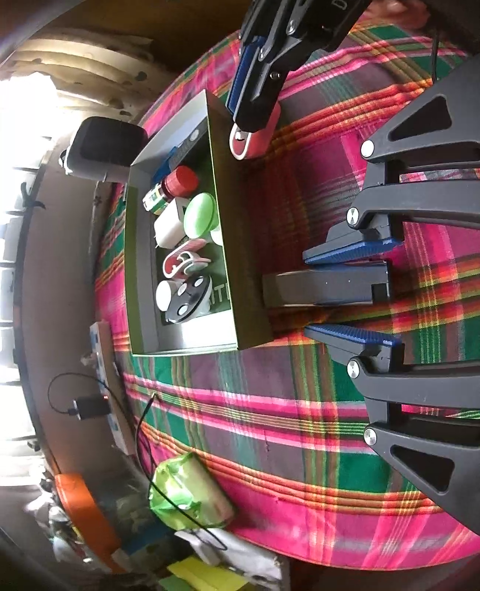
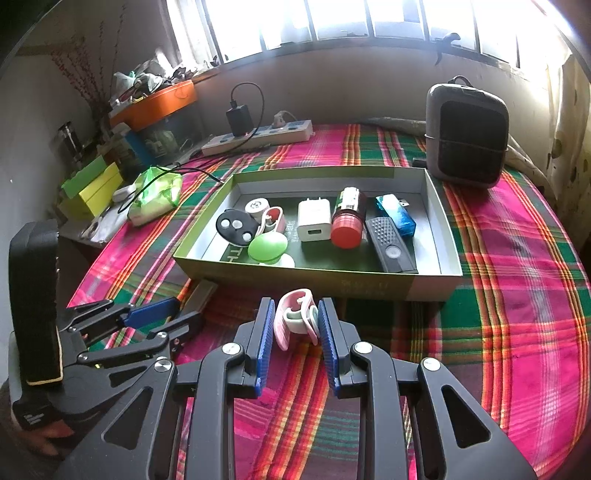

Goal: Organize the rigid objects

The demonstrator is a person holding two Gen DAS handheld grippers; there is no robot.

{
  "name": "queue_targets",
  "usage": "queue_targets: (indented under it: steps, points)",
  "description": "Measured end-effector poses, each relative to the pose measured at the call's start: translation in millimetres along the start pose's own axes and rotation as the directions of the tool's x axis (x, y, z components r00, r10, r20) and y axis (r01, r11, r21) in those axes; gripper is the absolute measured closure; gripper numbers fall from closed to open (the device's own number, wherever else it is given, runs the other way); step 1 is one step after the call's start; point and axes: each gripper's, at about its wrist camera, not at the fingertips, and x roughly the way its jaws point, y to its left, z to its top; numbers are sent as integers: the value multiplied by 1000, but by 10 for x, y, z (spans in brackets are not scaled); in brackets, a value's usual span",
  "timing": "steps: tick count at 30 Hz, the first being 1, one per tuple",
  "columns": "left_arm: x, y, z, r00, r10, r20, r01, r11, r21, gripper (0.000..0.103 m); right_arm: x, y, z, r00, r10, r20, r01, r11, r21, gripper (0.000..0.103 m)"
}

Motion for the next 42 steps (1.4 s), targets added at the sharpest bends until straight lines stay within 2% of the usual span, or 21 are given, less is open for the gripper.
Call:
queue_targets:
  steps: [7,9,18,31,42]
  points:
    - [21,-15,21,1000,13,7,-13,1000,14,72,-2,-5,-6,1000,2,0,-2,1000,5,77]
    - [14,-24,17,1000,5,11,-5,1000,15,81,-3,-8,-6,1000,3,0,-3,1000,4,77]
    - [-24,29,17,1000,-2,25,2,1000,-12,81,-11,-17,-12,1000,0,3,0,1000,9,77]
    - [-272,62,42,996,-40,83,43,998,-35,81,-103,17,-1,1000,-4,20,4,1000,2,77]
    - [-447,86,244,989,-55,136,60,998,-34,81,-226,35,142,998,-18,53,19,1000,-20,77]
